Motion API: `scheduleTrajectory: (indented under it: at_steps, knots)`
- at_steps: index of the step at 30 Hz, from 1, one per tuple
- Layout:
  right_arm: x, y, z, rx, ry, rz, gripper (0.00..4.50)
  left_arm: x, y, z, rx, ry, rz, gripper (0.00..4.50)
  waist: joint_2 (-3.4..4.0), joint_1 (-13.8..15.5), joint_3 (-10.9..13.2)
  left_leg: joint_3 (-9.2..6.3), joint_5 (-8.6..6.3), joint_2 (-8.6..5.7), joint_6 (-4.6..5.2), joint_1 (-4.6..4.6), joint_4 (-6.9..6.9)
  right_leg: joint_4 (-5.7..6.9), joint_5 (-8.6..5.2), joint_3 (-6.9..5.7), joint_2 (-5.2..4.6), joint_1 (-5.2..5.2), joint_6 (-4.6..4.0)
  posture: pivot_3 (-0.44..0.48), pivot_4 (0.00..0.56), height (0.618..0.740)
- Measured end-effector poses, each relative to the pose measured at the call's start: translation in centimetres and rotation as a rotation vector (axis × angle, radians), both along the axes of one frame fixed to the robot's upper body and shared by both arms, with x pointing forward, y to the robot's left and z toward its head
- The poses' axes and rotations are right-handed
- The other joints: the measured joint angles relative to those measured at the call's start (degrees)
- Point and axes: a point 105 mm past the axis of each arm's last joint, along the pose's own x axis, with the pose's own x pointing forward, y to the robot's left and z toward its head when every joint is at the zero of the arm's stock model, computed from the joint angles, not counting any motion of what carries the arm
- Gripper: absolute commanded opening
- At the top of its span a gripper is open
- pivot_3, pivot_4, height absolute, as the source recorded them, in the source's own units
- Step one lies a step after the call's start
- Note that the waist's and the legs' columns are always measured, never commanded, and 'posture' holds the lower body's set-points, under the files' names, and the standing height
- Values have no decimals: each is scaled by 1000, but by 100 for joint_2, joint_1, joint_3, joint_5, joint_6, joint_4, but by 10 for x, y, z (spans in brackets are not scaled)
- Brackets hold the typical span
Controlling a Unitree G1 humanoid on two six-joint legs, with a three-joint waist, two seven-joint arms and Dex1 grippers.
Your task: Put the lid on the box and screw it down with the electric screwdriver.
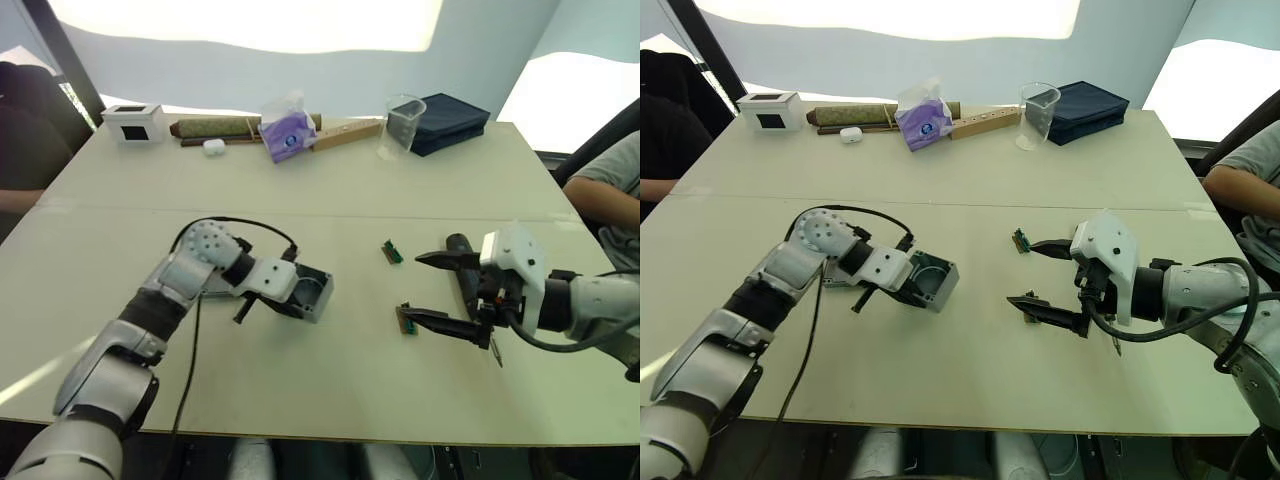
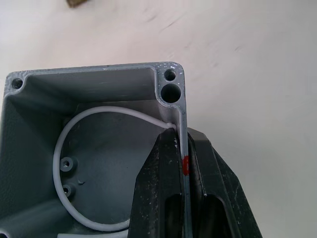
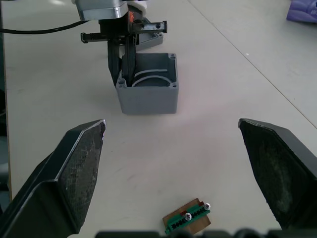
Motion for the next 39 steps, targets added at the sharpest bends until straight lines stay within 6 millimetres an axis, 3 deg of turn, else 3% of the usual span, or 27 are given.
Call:
scheduleTrajectory:
  at_steps: [10,15,18,27,30,33,36,39]
  knots:
    - [-5,1,-3,-6,3,-23,4500,11,-18,-7,106,-27,-96,34,0,-2,0,-7,-2,0,5,-11,3,0,0,1,4,-8,0,0,150,740]
    - [-5,-1,-2,-5,-5,-46,4500,13,-31,-5,110,-49,-127,34,0,5,0,-28,-21,0,38,-63,58,19,-2,-11,5,-31,3,0,150,740]
    - [-7,1,-1,0,-6,-38,4500,13,-33,-3,100,-46,-127,879,0,-1,0,-31,-21,0,38,-71,66,35,-2,-11,6,-43,3,0,150,740]
    - [-6,2,0,2,-13,-37,4500,15,-29,9,79,-35,-70,4398,0,-7,0,-37,-21,0,38,-71,69,41,-2,-13,9,-42,3,0,150,740]
    - [-5,5,3,6,-21,-20,4500,12,-19,31,-18,16,19,4462,1,-43,0,-38,-20,4,37,-71,68,49,-3,-13,11,-47,3,0,150,740]
    - [-4,9,4,26,-9,4,4500,9,10,66,-166,58,189,4462,9,-59,-5,-42,-20,8,36,-67,68,51,-3,-16,14,-45,2,0,150,740]
    - [-2,14,9,55,-7,38,4500,12,38,73,-295,105,453,4462,17,-49,-10,-56,-19,9,35,-63,73,53,-3,-17,11,-38,3,0,150,740]
    - [1,20,11,60,1,80,4500,18,61,67,-376,126,745,4462,15,-12,-8,-66,-18,9,33,-65,78,54,-3,-25,9,-34,4,0,150,740]
